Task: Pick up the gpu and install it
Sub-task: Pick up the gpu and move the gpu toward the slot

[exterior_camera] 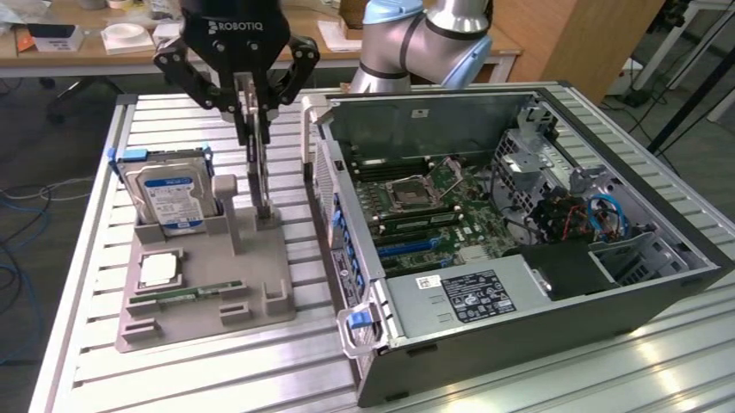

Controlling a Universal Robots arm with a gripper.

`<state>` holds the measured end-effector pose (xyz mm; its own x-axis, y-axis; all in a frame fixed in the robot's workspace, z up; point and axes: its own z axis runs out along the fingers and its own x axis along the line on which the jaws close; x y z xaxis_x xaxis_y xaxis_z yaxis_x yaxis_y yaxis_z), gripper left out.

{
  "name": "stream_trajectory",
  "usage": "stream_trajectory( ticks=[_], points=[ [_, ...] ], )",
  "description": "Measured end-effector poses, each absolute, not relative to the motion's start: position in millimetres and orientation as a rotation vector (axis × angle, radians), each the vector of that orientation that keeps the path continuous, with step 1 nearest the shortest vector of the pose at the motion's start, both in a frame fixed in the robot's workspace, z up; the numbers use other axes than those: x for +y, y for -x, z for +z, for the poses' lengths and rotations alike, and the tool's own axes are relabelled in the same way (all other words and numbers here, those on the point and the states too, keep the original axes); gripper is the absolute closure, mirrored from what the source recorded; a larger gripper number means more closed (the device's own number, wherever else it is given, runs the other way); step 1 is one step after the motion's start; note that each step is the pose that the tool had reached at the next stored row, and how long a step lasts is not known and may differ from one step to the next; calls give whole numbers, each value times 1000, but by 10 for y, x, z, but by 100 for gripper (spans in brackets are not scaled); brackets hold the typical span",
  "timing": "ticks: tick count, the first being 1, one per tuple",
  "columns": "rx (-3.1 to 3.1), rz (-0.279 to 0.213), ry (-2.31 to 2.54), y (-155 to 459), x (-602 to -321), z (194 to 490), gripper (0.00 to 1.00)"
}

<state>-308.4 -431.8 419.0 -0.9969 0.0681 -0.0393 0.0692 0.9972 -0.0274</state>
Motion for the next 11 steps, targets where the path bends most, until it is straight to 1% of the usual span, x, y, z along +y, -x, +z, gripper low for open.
stream_trajectory(
  ticks=[11],
  points=[
    [3101,-45,-107,3025,-4317,4193,74]
  ],
)
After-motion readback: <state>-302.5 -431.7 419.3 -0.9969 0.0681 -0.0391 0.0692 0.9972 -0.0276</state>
